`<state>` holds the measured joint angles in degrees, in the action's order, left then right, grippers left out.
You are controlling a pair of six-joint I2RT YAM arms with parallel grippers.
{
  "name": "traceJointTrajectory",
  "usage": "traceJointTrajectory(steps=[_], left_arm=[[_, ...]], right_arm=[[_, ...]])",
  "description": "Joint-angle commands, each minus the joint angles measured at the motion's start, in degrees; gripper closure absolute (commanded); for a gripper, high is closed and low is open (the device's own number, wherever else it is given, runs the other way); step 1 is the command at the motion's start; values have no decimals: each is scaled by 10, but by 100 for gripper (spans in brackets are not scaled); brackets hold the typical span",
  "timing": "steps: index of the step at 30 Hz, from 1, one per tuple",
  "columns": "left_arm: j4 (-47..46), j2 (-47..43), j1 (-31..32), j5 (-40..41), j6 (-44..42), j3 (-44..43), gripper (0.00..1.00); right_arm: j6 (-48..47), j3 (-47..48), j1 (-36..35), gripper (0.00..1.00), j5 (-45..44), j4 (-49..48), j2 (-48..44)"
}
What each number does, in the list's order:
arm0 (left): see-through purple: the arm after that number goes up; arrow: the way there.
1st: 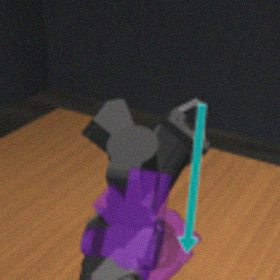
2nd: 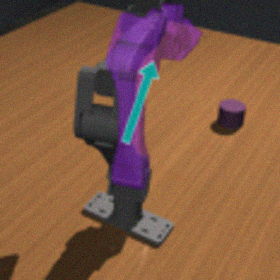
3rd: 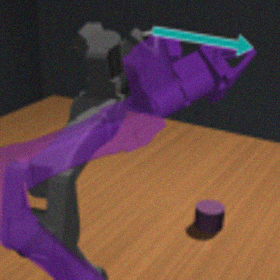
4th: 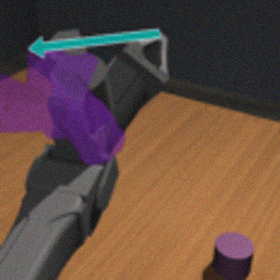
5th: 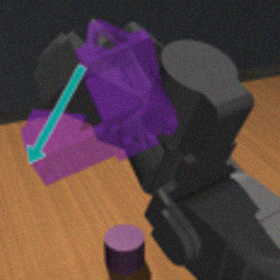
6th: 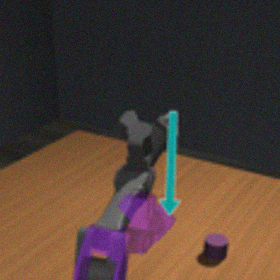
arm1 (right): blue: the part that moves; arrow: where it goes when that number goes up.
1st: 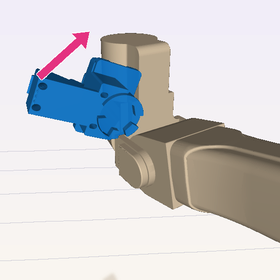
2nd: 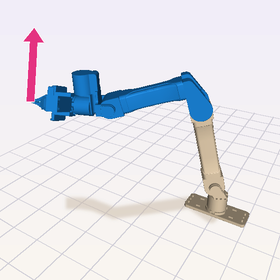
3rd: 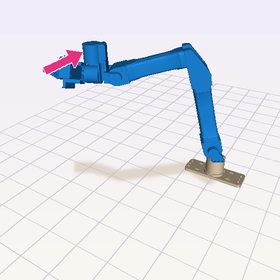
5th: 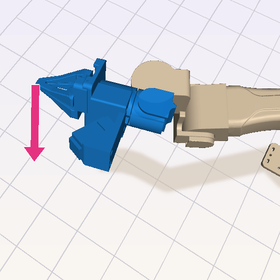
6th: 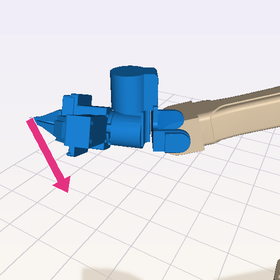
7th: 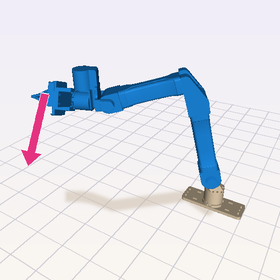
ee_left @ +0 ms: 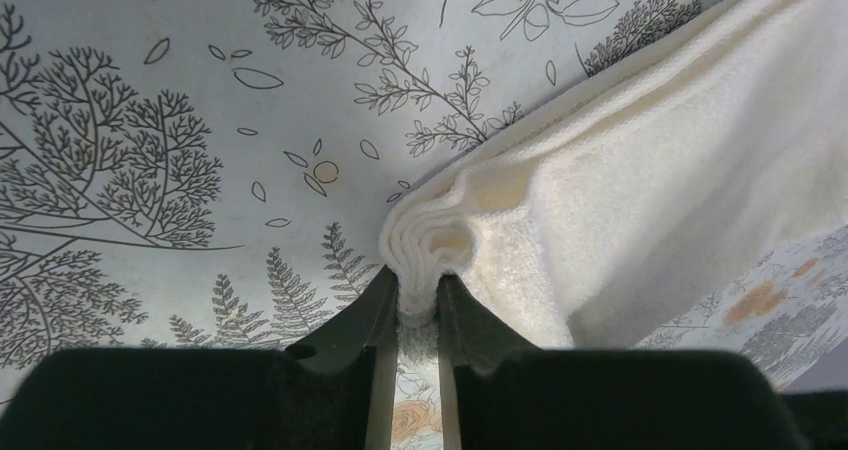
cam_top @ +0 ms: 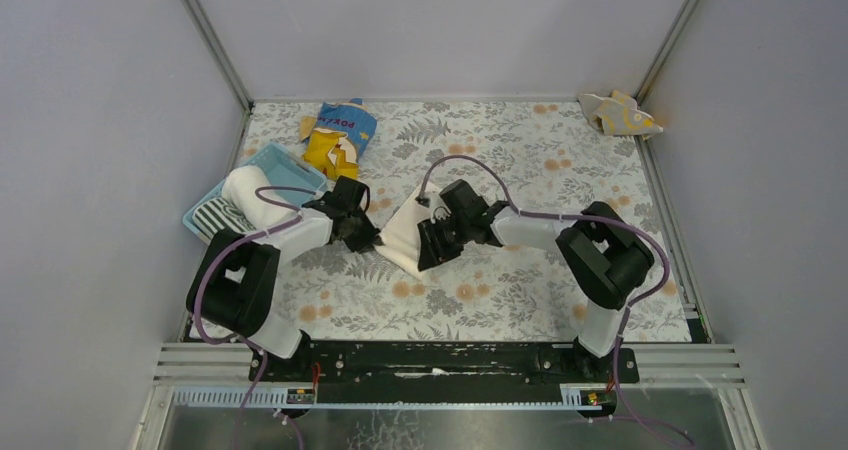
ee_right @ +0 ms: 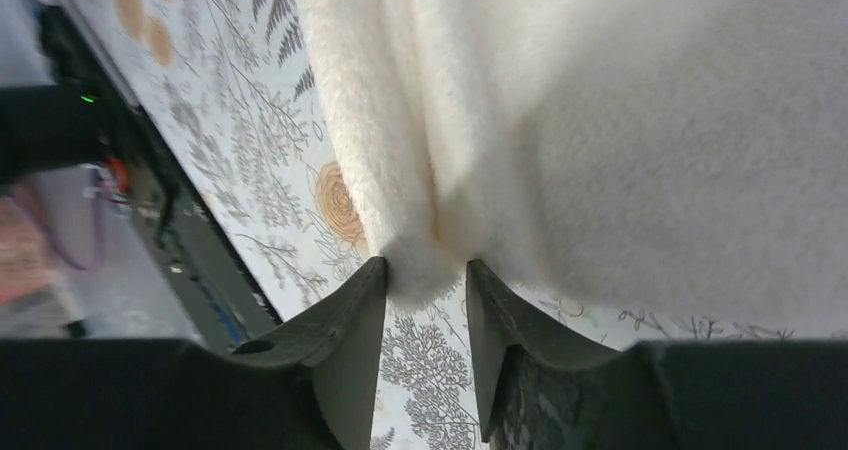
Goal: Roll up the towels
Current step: Roll the towel at the center of the board.
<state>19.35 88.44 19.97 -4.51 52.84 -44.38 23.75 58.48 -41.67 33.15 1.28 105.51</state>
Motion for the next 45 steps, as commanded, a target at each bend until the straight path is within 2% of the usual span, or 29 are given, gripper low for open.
traceJointTrajectory(steps=[1, 5, 7, 11, 21, 29, 37, 39, 41, 45], left_arm=[[46, 7, 2, 29, -26, -17, 94], [55, 11, 2, 22, -29, -24, 93], [57, 14, 2, 17, -31, -24, 93], [62, 17, 1, 16, -34, -26, 93], [66, 17, 2, 8, -36, -30, 92], [65, 20, 2, 11, -36, -29, 91], [64, 19, 2, 13, -39, -27, 91], [64, 19, 2, 15, -39, -25, 91], [63, 18, 1, 17, -40, -24, 90], [64, 8, 0, 25, -42, -22, 87]], right_arm=[[-117, 18, -61, 56, -164, 67, -67], [-157, 7, -110, 52, -254, 26, -100], [-182, 8, -132, 46, -290, 13, -121], [-234, -3, -175, 44, -347, -35, -130], [-330, 6, -282, 43, -519, -75, -45], [-349, 1, -309, 46, -597, -89, 12], [-342, 22, -311, 49, -657, -55, 68], [-335, 29, -311, 50, -657, -46, 79], [-328, 39, -311, 56, -655, -27, 91], [-303, 48, -310, 80, -610, 6, 93]])
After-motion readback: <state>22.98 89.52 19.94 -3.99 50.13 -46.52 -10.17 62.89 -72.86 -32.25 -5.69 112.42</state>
